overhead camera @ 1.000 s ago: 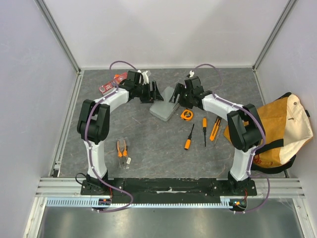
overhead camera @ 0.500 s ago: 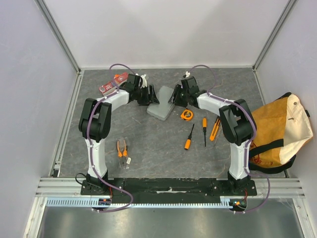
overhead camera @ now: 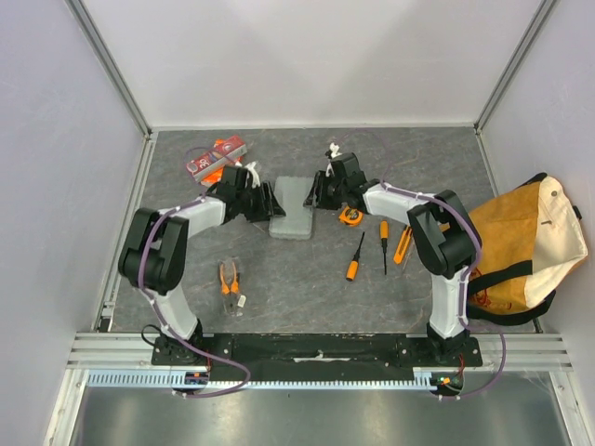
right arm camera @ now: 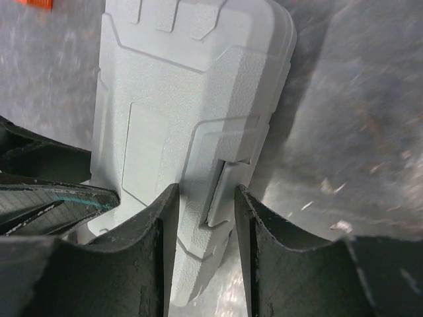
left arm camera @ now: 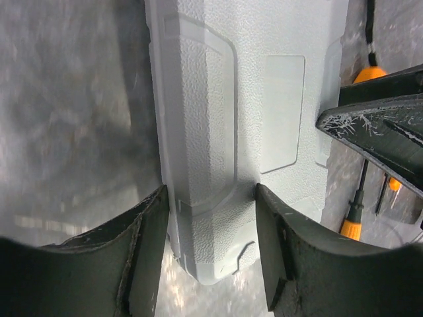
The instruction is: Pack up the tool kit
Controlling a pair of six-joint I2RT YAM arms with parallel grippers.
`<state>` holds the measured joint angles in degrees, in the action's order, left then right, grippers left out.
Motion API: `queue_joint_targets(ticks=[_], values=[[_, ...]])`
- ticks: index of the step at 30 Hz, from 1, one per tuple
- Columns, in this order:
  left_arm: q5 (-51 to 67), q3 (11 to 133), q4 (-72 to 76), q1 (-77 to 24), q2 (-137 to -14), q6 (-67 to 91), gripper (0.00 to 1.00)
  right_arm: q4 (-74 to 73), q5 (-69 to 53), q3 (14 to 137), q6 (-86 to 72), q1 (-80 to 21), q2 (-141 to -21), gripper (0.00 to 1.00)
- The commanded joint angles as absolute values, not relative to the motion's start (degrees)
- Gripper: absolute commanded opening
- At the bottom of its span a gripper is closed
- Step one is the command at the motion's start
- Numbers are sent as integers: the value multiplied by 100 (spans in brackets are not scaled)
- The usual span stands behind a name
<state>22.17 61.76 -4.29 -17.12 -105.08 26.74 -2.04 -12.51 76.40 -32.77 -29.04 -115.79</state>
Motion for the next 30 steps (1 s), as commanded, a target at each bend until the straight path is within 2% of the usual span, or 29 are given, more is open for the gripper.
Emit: queue_joint_targets(ticks=[1, 5, 12, 13, 17, 20, 24, 26, 30], values=[[1592, 5170, -369, -1819, -9731, 3041, 57, -720, -1477, 7190, -2962, -3164, -11286, 45], [1240, 4931, -395, -1819, -9238, 3120, 61, -949, -1292, 7189, -2918, -3182, -11066, 46], [1108, 5615, -606, -1819, -9202, 3146, 83, -1143, -1046, 7576, -2944, -3173, -10767, 70], [1073, 5703, -650, -1819, -9246, 3173, 89, -1160, -1011, 7611, -2979, -3182, -10749, 71], [1081, 6020, -869, -1802, -9465, 3138, 92, -1239, -888, 7752, -3006, -3173, -10784, 71], [1257, 6161, -1002, -1811, -9694, 3015, 91, -1239, -861, 7796, -3058, -3182, -10837, 65], [1397, 6223, -1116, -1784, -9940, 3076, 77, -1301, -625, 7805, -3129, -3182, -10898, 37], [1520, 6214, -1116, -1793, -10028, 3076, 73, -1309, -563, 7805, -3068, -3190, -10907, 33], [1617, 6179, -1116, -1793, -10107, 2997, 72, -1275, -624, 7848, -3015, -3243, -10986, 31]])
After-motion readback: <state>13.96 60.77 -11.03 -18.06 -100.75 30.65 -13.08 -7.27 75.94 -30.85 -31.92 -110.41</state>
